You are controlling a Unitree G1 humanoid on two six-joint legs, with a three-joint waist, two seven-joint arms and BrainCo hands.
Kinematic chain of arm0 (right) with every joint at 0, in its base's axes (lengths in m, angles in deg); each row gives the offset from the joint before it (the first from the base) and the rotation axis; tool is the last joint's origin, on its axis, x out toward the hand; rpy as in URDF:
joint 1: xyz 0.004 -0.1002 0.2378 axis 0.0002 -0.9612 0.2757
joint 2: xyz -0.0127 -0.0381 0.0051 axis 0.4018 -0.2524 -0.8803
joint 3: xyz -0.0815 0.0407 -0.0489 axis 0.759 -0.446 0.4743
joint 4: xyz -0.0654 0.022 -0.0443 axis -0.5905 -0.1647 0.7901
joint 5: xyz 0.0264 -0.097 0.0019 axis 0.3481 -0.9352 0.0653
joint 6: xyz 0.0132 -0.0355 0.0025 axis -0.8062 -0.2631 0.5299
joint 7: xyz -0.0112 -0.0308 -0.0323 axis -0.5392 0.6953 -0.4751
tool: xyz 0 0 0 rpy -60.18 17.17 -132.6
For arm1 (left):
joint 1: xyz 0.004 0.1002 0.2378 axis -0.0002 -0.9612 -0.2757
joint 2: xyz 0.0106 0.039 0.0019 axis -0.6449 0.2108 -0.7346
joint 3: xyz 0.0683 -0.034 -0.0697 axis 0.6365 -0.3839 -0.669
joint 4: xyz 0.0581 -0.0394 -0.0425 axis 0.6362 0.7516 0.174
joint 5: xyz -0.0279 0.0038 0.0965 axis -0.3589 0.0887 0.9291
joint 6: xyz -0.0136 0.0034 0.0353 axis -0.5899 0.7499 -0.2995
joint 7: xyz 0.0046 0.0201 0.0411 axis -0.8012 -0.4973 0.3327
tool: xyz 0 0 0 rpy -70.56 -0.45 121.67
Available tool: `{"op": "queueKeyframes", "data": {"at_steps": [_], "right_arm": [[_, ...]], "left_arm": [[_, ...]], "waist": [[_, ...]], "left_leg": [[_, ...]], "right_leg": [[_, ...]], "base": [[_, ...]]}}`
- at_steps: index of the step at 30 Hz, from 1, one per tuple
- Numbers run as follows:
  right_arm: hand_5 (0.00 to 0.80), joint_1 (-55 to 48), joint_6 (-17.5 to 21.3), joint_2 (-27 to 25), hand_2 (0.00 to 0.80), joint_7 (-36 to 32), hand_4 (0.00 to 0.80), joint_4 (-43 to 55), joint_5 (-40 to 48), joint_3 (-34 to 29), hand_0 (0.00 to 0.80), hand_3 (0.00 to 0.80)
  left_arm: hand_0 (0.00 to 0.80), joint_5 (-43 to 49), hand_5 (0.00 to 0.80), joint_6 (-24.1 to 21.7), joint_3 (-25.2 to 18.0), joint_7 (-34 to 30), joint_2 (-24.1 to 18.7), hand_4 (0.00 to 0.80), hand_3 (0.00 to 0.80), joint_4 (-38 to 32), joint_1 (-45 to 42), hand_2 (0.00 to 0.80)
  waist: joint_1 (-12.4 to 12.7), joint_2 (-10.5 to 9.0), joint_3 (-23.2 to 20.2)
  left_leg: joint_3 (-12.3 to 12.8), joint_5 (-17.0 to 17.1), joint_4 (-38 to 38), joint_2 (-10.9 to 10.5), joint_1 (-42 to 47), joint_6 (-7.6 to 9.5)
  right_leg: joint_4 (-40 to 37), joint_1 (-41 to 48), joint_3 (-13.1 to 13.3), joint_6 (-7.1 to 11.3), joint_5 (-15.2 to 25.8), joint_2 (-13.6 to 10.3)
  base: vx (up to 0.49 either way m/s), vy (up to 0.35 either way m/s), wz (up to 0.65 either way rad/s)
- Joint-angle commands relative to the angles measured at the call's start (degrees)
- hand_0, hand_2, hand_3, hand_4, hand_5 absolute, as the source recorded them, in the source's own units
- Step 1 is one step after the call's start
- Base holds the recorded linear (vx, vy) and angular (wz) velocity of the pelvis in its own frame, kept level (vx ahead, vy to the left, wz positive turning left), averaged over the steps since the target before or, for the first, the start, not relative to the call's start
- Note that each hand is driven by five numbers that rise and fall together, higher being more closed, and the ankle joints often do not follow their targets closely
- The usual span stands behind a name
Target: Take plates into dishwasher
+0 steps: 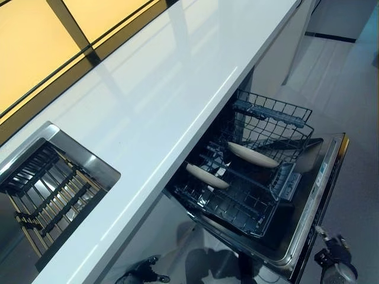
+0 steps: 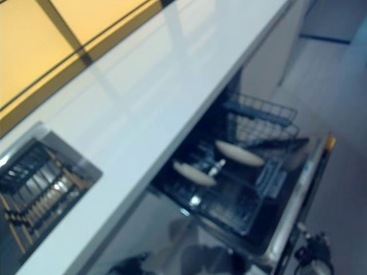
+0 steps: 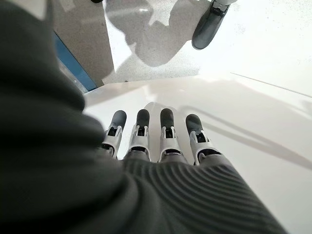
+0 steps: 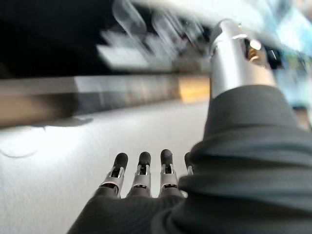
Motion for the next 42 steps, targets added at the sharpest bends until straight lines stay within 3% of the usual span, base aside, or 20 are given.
{"op": "queueKeyframes", "data": {"at_steps": [1, 5, 13, 21, 28, 42], "right_arm": [[0.0, 2.7, -3.5, 0.3, 0.0, -11.9, 0.0, 0.4, -4.0, 3.5, 0.0, 0.0], [0.0, 3.9, -5.0, 0.3, 0.0, -20.0, 0.0, 0.6, -4.4, 6.4, 0.0, 0.0], [0.0, 6.9, -6.2, -0.1, 0.0, -25.6, 0.0, 1.7, -6.7, 10.0, 0.0, 0.0], [0.0, 9.7, -6.0, 1.0, 0.0, -24.5, 0.0, 10.8, -4.5, 12.4, 0.0, 0.0], [0.0, 11.8, -7.0, 6.7, 0.0, -20.5, 0.0, 21.6, 0.2, 15.0, 0.0, 0.0], [0.0, 15.6, -9.4, 9.2, 0.0, -18.5, 0.0, 21.6, -0.7, 18.1, 0.0, 0.0]], "left_arm": [[0.0, 1.2, 0.0, 0.7, -0.1, -1.3, -4.6, 0.0, 0.0, 0.6, 3.5, 0.0], [0.0, 2.5, 0.0, 0.9, -1.1, -2.0, -5.3, 0.0, 0.0, 0.7, 3.7, 0.0], [0.0, 3.3, 0.0, 0.2, -1.3, -3.1, -5.9, 0.0, 0.0, 2.0, 4.9, 0.0], [0.0, 3.3, 0.0, -0.2, -1.1, -2.1, -4.3, 0.0, 0.0, 2.4, 3.3, 0.0], [0.0, 2.9, 0.0, 1.0, -1.9, -1.4, -2.3, 0.0, 0.0, 2.5, 1.4, 0.0], [0.0, 2.7, 0.0, 0.6, -2.6, -0.5, -1.2, 0.0, 0.0, 5.4, -2.9, 0.0]], "waist": [[2.1, -3.53, -0.1], [3.0, -4.39, 0.0], [3.7, -5.04, 0.3], [4.2, -4.84, 0.1], [5.4, -5.66, -1.3], [10.1, -7.92, -4.7]], "left_leg": [[-3.0, 4.6, -0.1, -1.7, -6.7, 2.34], [-2.7, 4.7, -0.1, -1.3, -6.4, 2.09], [-3.1, 4.9, -0.1, -0.9, -6.1, 1.88], [-3.7, 5.2, -0.1, -0.9, -5.9, 1.73], [-3.1, 5.1, -0.1, -0.8, -4.6, 1.48], [-5.0, 3.4, 0.7, -2.8, -1.6, 3.12]], "right_leg": [[8.8, 1.5, -0.5, 1.82, -9.6, -0.5], [8.6, 2.0, -1.9, 1.85, -9.6, -0.3], [9.0, 2.6, -2.5, 1.85, -10.0, -0.2], [9.3, 3.0, -3.0, 1.58, -10.4, -0.3], [8.4, 5.2, -4.5, 1.62, -10.7, -0.5], [7.3, 10.4, -7.3, 1.72, -10.7, -1.8]], "base": [[-0.003, -0.068, -0.01], [0.015, -0.053, -0.01], [0.011, -0.025, -0.01], [0.006, 0.012, 0.0], [0.057, 0.068, -0.04], [0.104, 0.08, 0.03]]}}
